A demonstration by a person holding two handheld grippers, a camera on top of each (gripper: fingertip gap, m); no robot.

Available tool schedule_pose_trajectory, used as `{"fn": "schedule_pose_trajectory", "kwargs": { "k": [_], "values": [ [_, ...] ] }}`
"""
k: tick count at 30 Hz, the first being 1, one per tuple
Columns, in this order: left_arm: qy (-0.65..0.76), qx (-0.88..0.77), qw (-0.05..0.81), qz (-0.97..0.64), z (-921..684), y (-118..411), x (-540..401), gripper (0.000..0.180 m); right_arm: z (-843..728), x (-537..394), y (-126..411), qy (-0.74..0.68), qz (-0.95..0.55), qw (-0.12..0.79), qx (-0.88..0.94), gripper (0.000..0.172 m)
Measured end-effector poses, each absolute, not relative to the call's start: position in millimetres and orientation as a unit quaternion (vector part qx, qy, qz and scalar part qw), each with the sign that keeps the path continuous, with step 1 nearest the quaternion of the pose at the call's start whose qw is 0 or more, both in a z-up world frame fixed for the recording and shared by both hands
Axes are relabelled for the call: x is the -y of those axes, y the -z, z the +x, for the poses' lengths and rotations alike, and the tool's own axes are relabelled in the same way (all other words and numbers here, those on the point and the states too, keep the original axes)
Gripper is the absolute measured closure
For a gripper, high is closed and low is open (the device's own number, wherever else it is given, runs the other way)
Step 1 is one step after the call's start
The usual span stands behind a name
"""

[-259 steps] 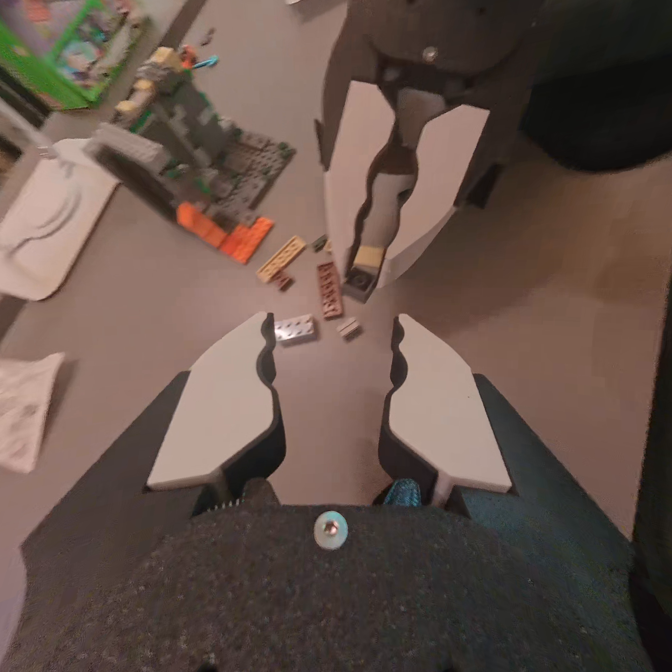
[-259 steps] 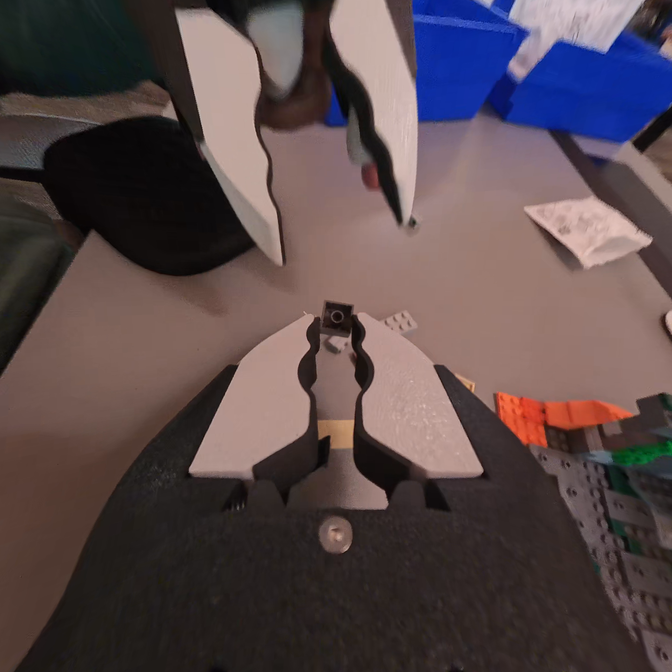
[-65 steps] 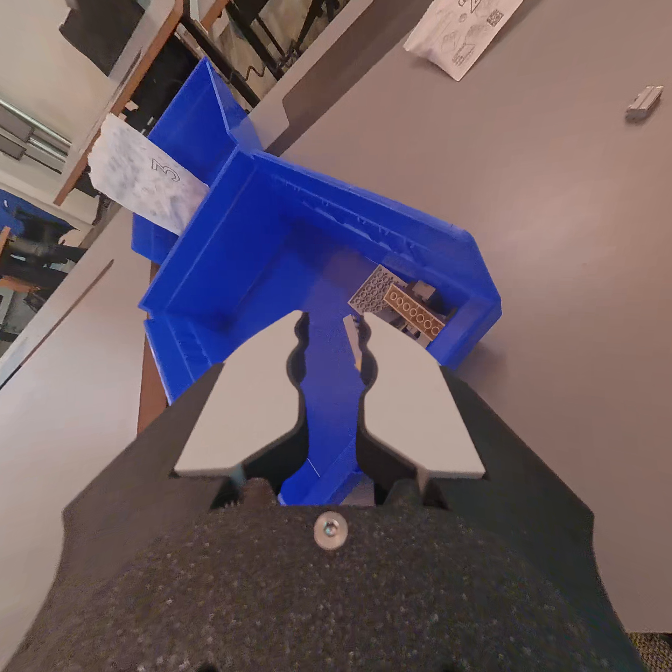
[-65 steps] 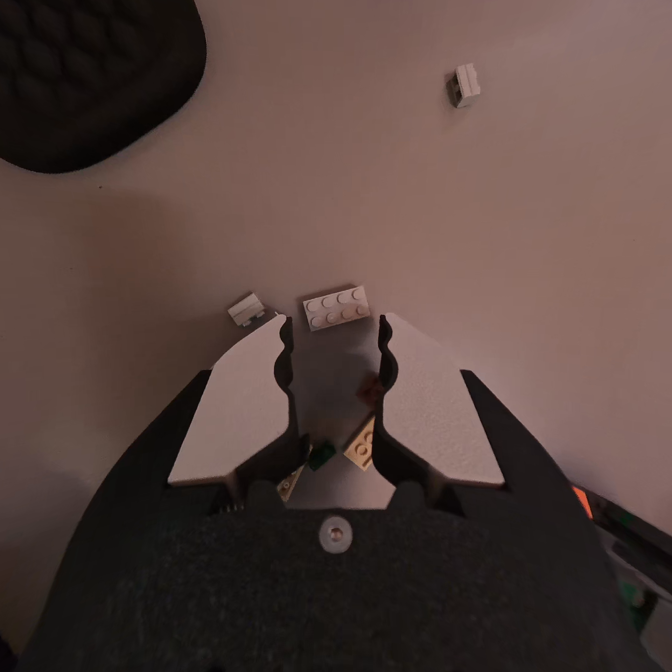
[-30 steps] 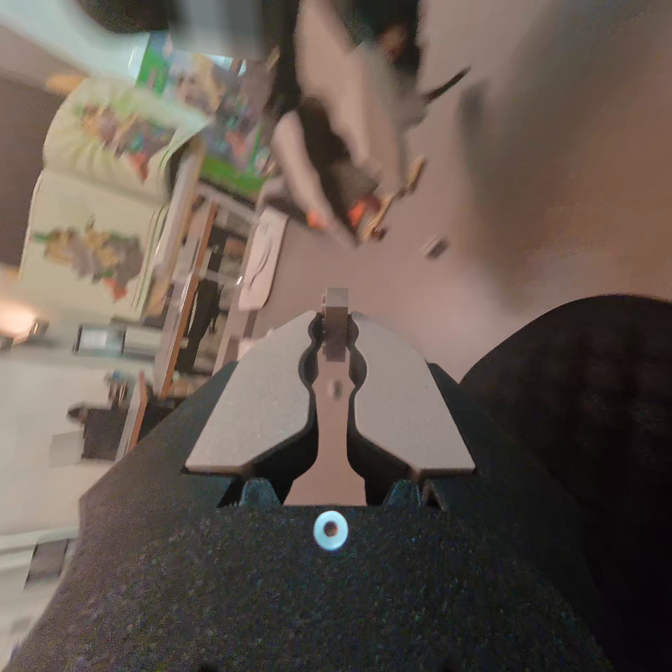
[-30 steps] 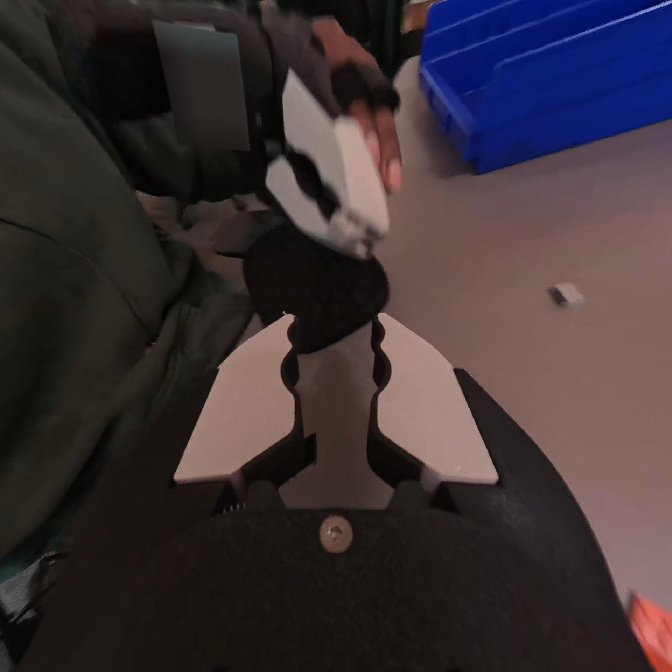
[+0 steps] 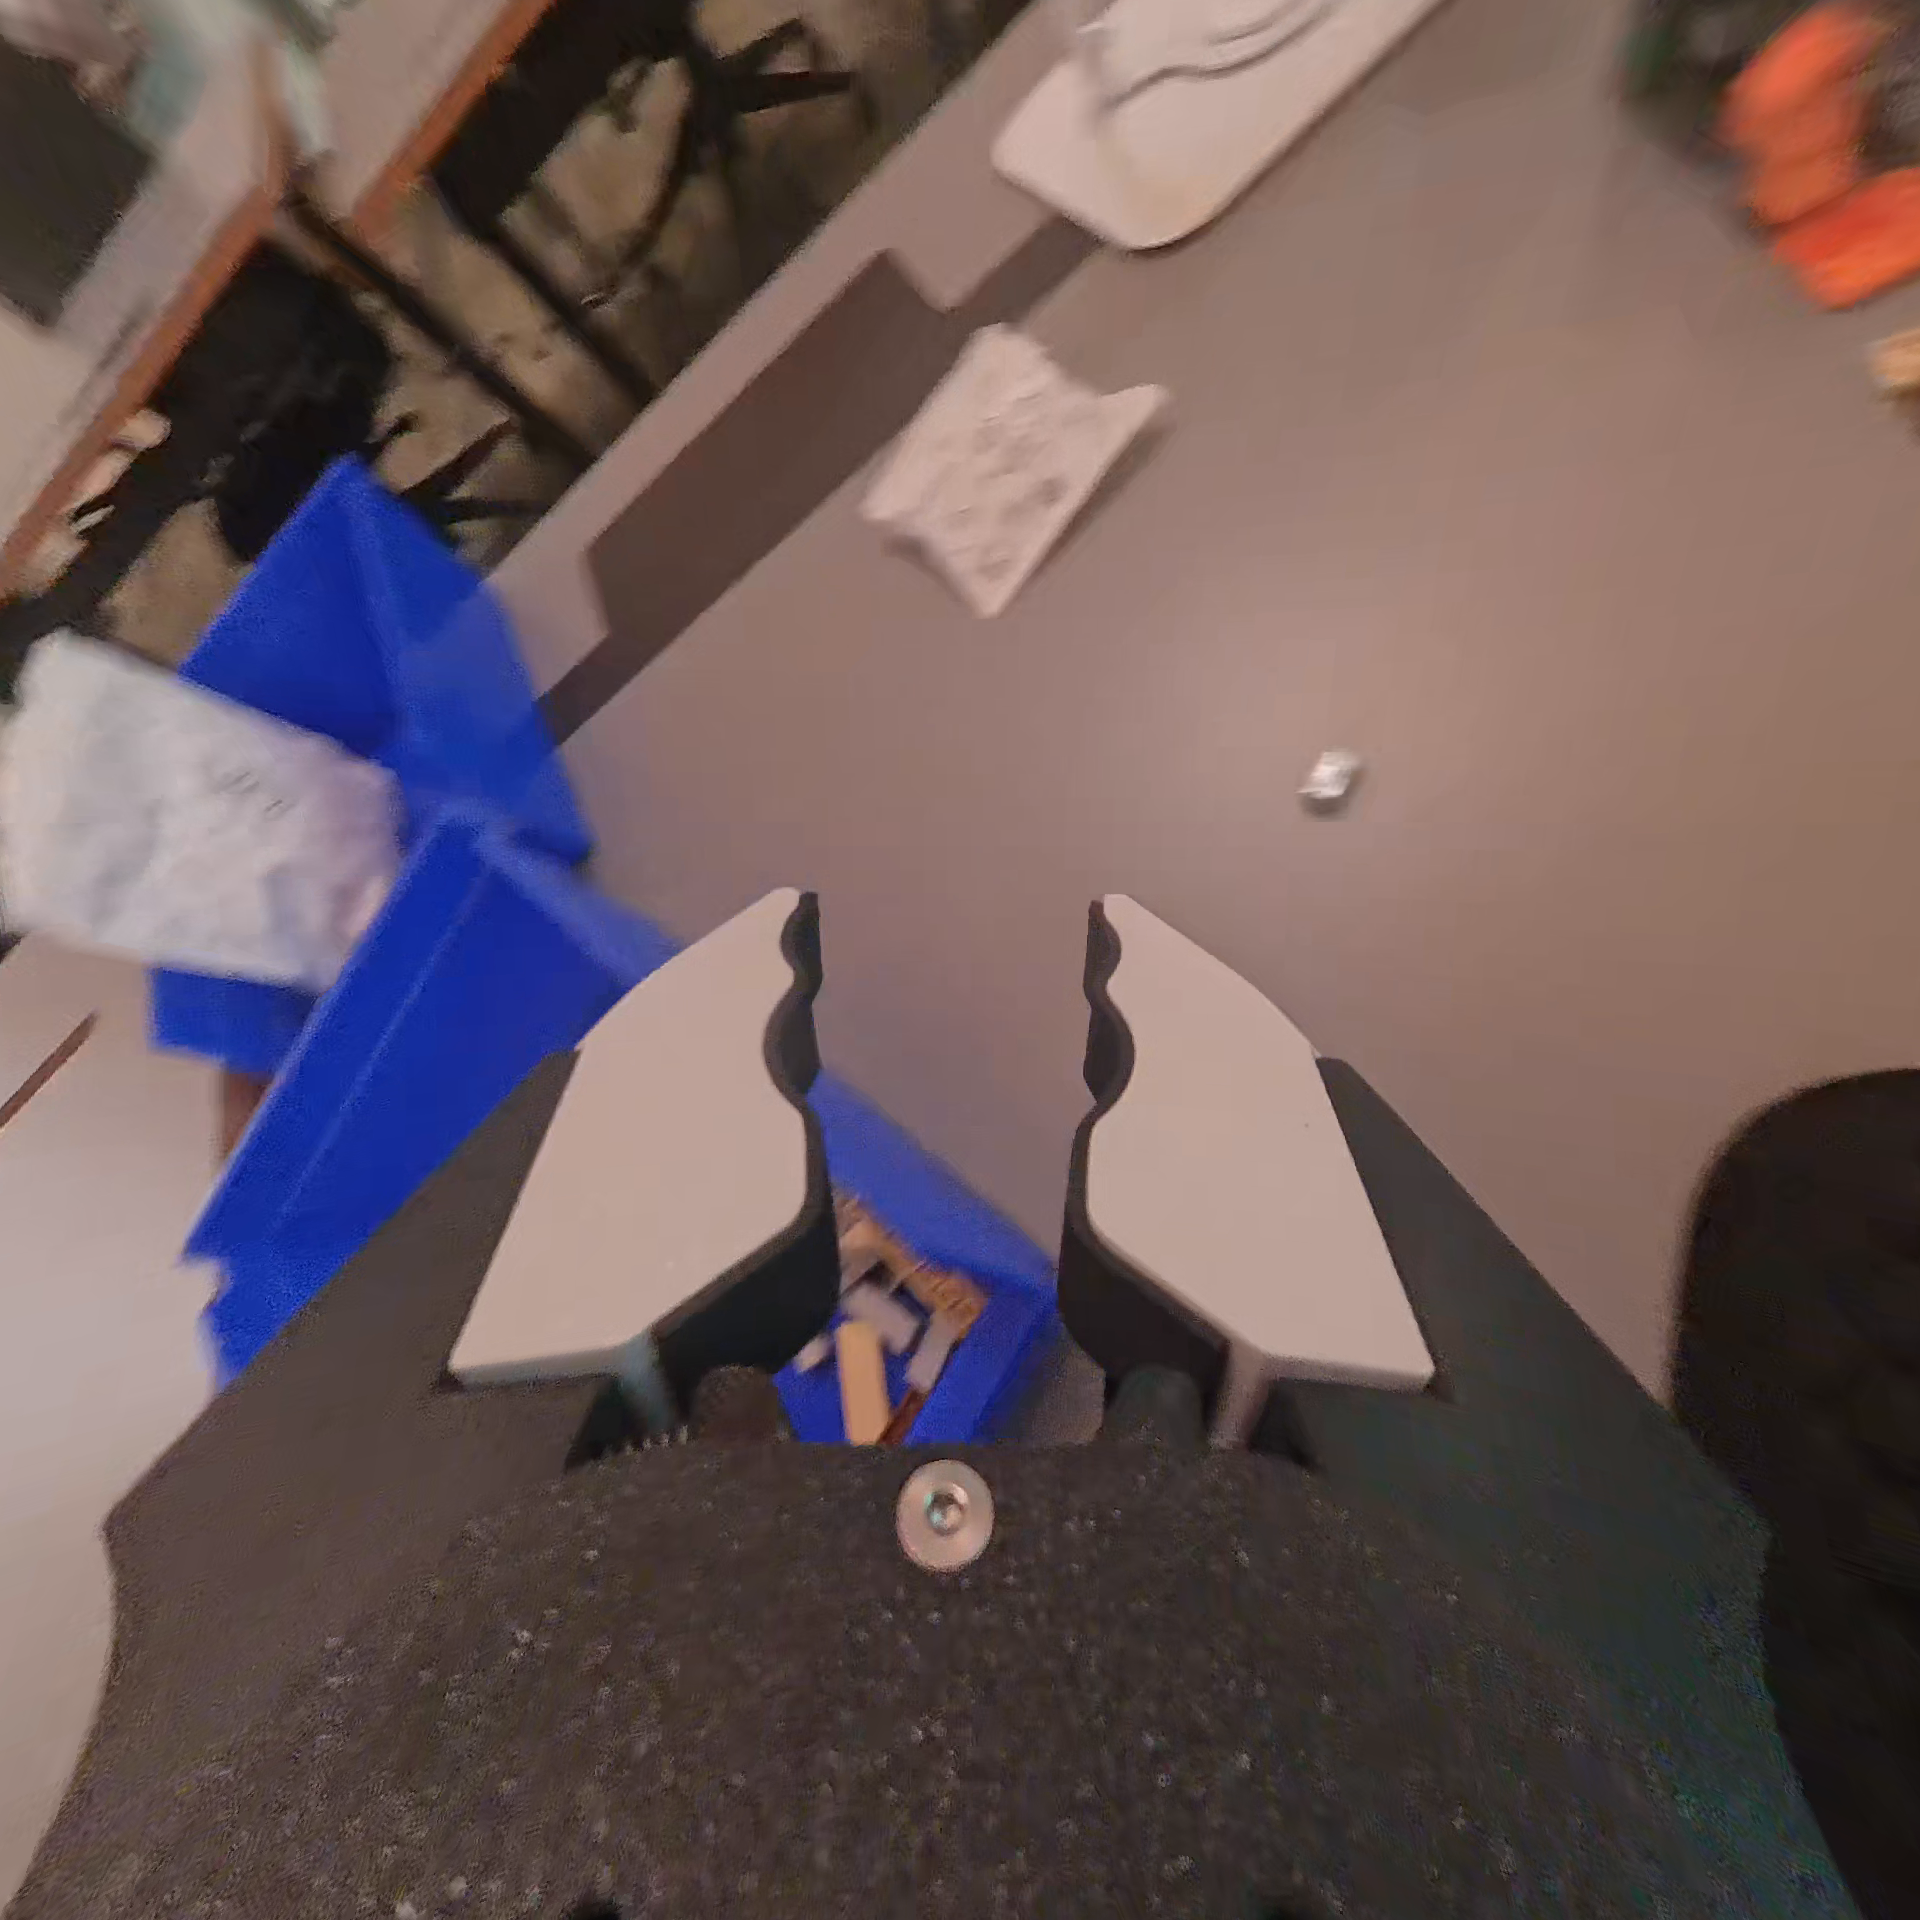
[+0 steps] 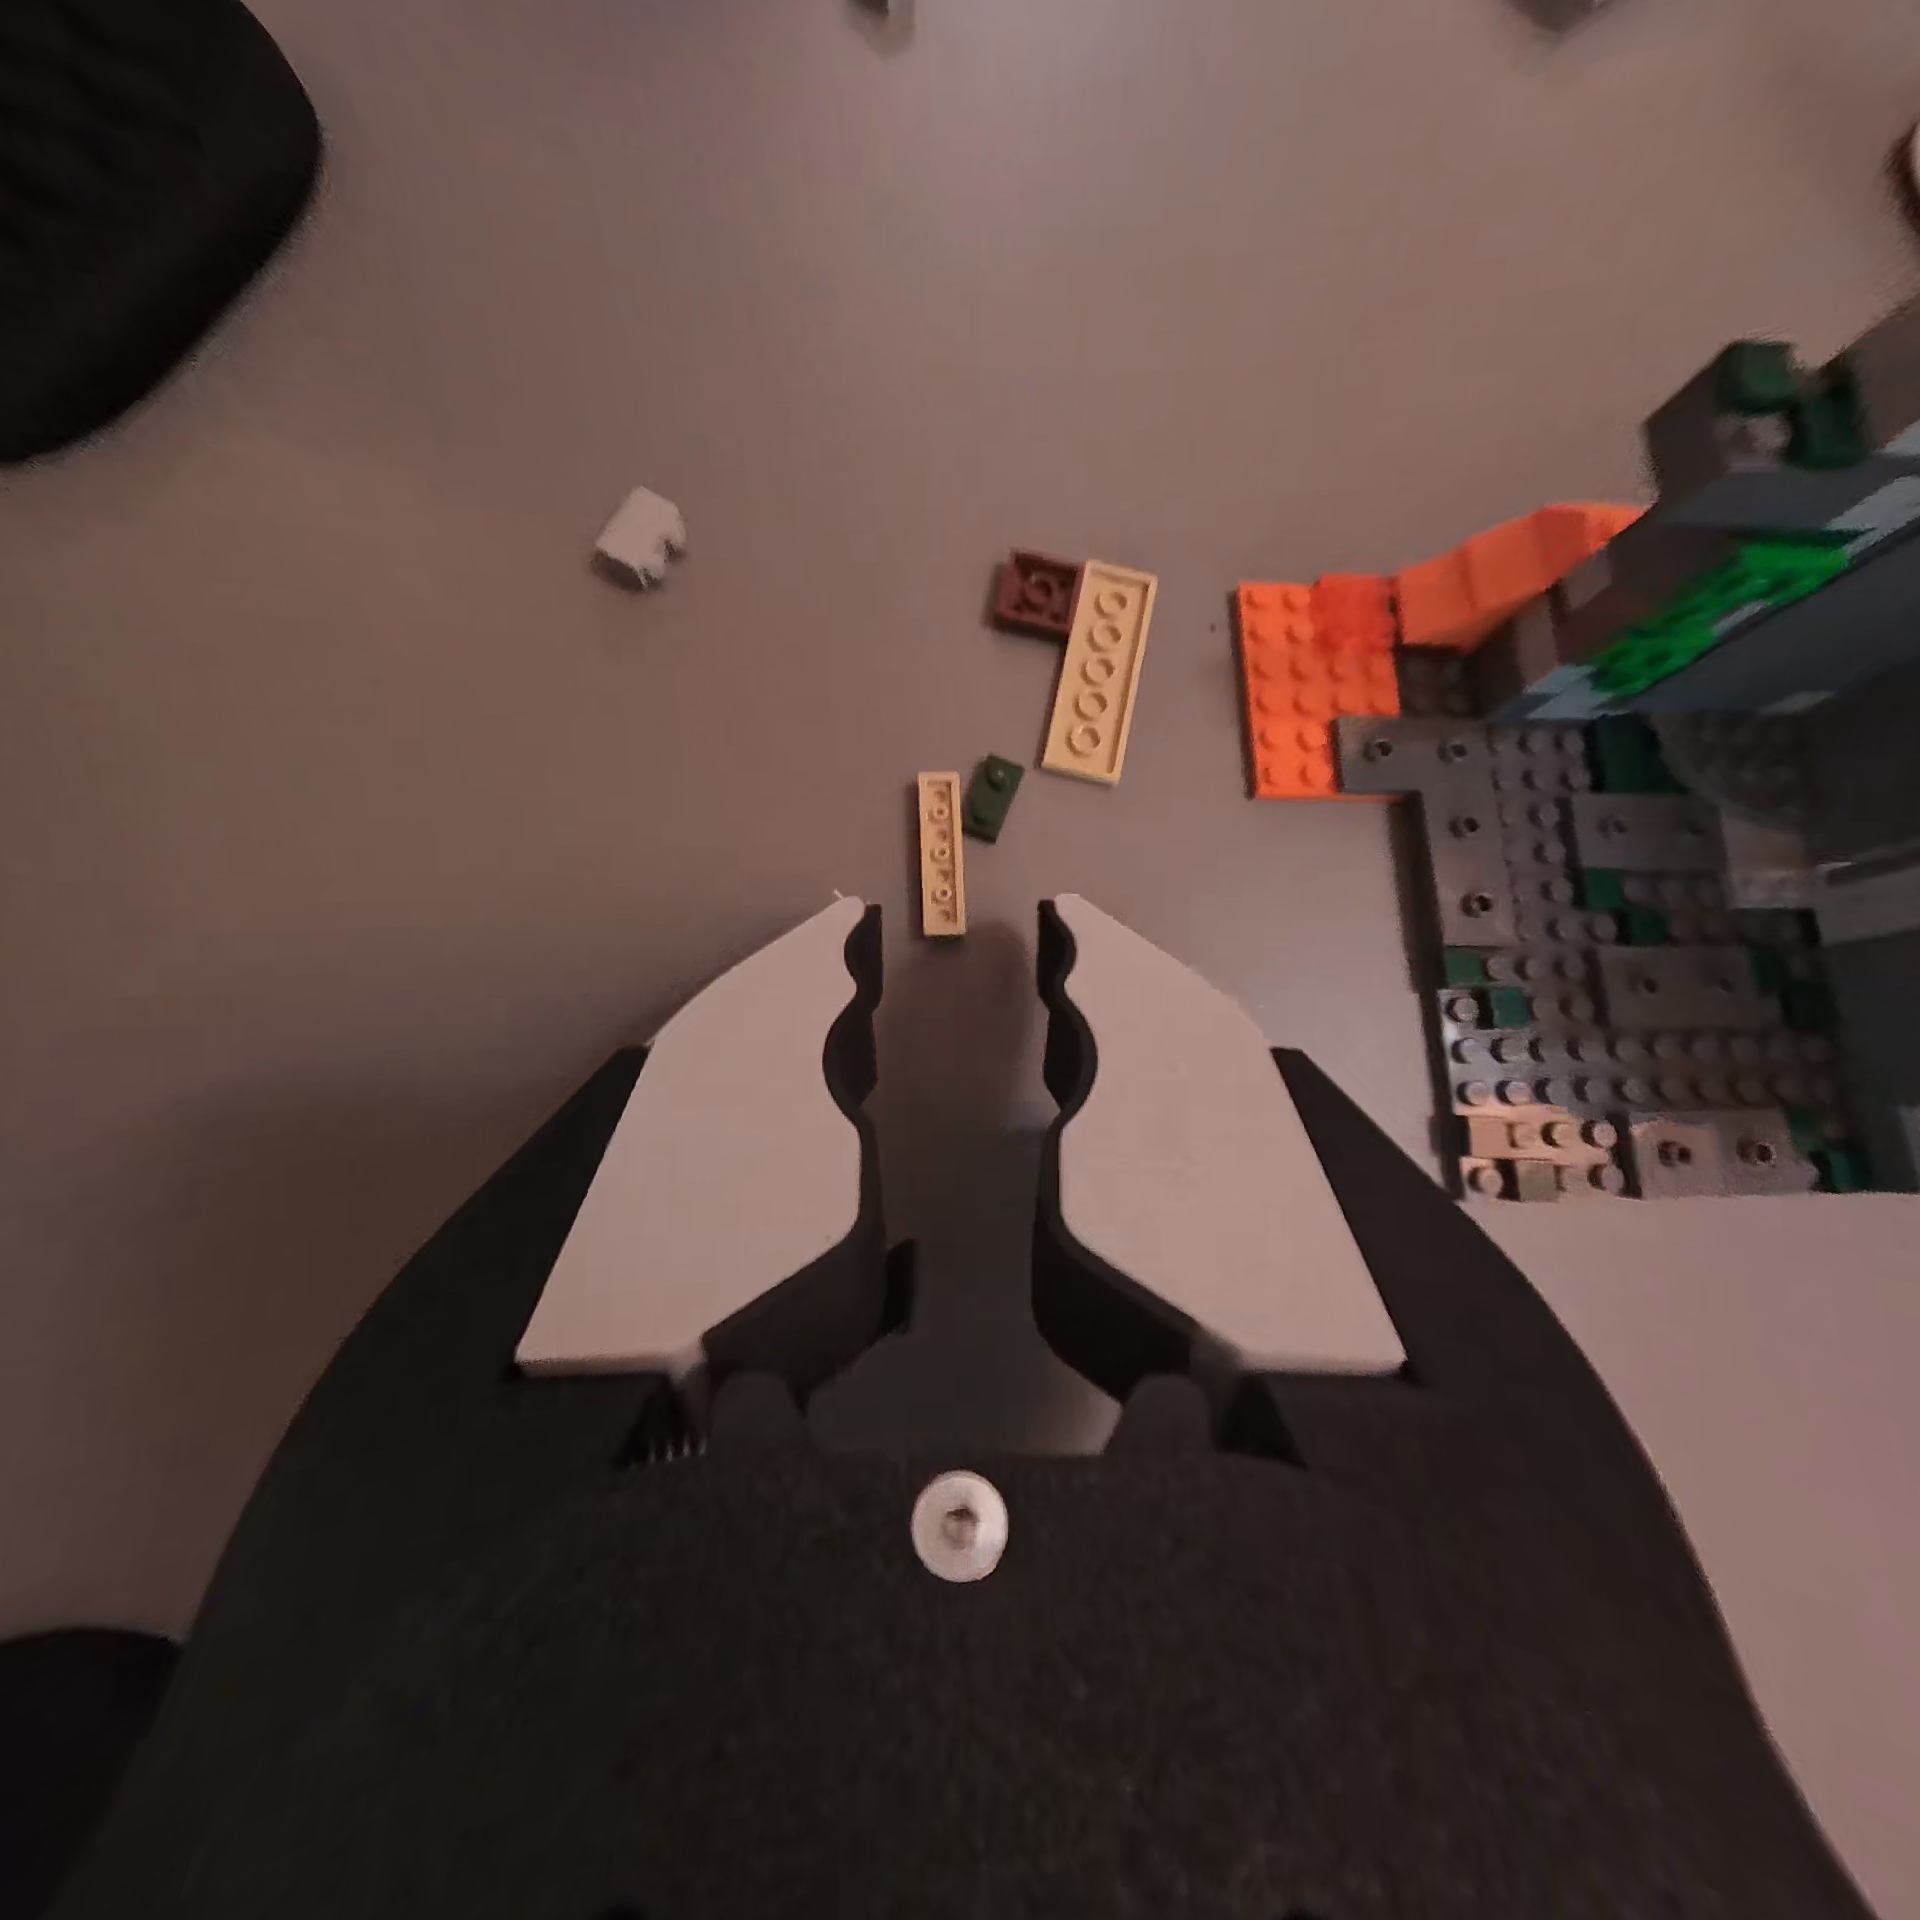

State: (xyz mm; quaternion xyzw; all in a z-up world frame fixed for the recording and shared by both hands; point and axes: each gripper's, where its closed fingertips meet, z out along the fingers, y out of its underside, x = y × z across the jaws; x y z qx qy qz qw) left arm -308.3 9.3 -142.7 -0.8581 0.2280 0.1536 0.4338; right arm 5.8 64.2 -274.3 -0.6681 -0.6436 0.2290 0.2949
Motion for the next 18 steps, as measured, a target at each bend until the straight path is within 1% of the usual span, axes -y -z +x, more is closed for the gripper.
{"fn": "schedule_pose_trajectory", "kwargs": {
  "k": [2, 4, 5, 8, 11, 18],
  "values": [
    [-0.111, -0.271, 0.417, -0.860, -278.8, 158.6, -18.3, 0.132, 6.0, -64.2, 282.7, -0.201, -0.669, 0.278, 0.660, 0.148],
    [-0.067, -0.304, 0.377, -0.872, -257.8, 181.7, -24.0, 0.129, 2.2, -60.7, 282.9, -0.202, -0.662, 0.267, 0.670, 0.161],
    [-0.050, -0.317, 0.359, -0.876, -250.6, 193.0, -27.5, 0.129, 1.5, -60.2, 283.3, -0.198, -0.662, 0.263, 0.674, 0.164],
    [0.009, -0.346, 0.293, -0.891, -236.6, 228.3, -32.9, 0.129, 4.1, -56.7, 283.4, -0.189, -0.650, 0.251, 0.692, 0.164],
    [0.051, -0.341, 0.258, -0.903, -233.9, 249.9, -43.8, 0.133, 6.7, -46.3, 280.1, -0.220, -0.636, 0.248, 0.697, 0.165],
    [0.077, -0.366, 0.195, -0.907, -229.5, 284.6, -56.9, 0.140, 10.8, -37.5, 249.9, -0.304, -0.618, 0.279, 0.669, 0.165]
  ]
}}
